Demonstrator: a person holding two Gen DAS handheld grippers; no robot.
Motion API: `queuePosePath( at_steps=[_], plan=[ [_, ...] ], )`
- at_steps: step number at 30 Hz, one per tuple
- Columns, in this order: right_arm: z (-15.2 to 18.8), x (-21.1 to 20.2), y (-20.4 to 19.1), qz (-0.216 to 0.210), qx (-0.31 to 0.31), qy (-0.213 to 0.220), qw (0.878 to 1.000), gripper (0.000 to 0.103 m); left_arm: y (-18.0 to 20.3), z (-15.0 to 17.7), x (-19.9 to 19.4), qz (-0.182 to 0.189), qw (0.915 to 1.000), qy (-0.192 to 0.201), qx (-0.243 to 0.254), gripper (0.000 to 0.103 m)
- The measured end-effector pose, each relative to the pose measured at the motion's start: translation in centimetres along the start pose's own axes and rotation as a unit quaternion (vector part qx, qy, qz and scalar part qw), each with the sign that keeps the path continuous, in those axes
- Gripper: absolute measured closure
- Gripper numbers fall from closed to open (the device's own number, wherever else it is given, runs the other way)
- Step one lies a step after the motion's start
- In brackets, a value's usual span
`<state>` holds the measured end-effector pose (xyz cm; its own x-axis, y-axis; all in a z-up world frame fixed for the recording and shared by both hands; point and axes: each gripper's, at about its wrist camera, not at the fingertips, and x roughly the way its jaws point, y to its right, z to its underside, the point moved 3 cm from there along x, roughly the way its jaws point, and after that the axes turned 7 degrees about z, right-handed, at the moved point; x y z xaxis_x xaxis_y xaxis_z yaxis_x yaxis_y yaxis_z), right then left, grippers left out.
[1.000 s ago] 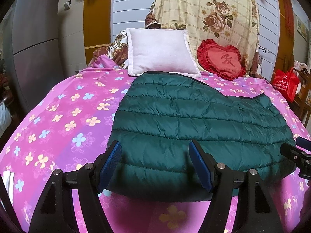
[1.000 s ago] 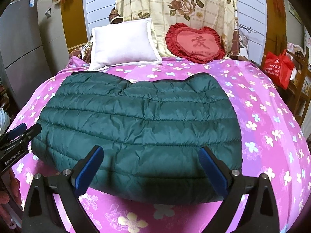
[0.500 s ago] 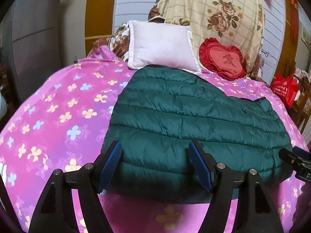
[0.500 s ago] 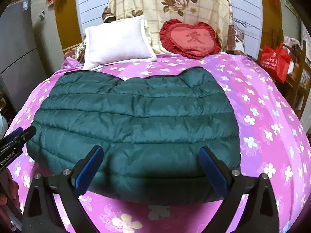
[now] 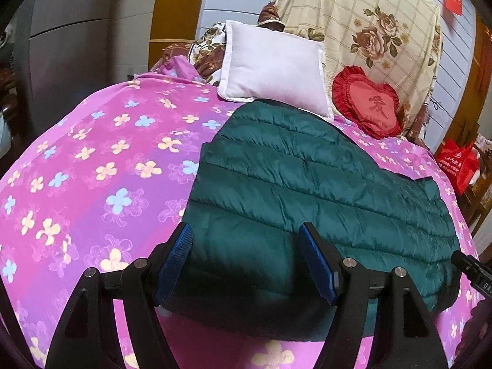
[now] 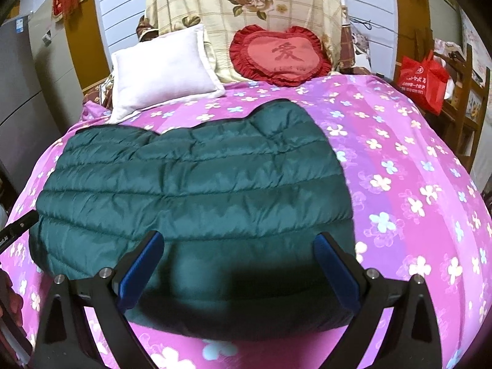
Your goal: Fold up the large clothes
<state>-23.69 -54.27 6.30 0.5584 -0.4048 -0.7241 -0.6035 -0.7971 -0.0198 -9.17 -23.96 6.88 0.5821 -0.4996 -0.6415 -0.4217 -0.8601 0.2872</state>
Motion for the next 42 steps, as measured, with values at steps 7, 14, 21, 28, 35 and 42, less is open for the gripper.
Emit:
queuePosePath(
  at_steps=[7, 14, 21, 28, 35, 42],
  plan=[
    [-1.4, 1.6, 2.0, 0.013, 0.011, -0.005, 1.000, 0.001, -1.6, -0.7, 1.4, 0.003, 0.9993, -0.010, -0.035, 0.049],
    [-1.6, 3.0, 3.2, 0.024, 0.020, -0.014, 0.999, 0.001, -2.0, -0.8, 1.9, -0.005, 0.9992, -0.013, -0.037, 0.049],
    [-2.1, 3.3, 2.7, 0.024, 0.016, -0.012, 1.000, 0.001, -2.0, -0.8, 2.0, -0.006, 0.9993, -0.013, -0.035, 0.049],
    [-2.1, 4.8, 3.6, 0.019, 0.048, -0.036, 0.998, 0.001, -1.8, -0.7, 2.0, -0.009, 0.9995, -0.013, -0.027, 0.049],
    [-1.3, 4.7, 3.3, 0.019, 0.010, -0.029, 0.999, 0.023, -1.5, -0.6, 2.0, -0.015, 0.9997, -0.011, -0.017, 0.049],
    [-0.8, 3.6, 3.8, 0.039, -0.026, -0.015, 0.999, 0.058, -1.4, -0.3, 2.1, -0.018, 0.9997, -0.010, -0.010, 0.049]
  ],
)
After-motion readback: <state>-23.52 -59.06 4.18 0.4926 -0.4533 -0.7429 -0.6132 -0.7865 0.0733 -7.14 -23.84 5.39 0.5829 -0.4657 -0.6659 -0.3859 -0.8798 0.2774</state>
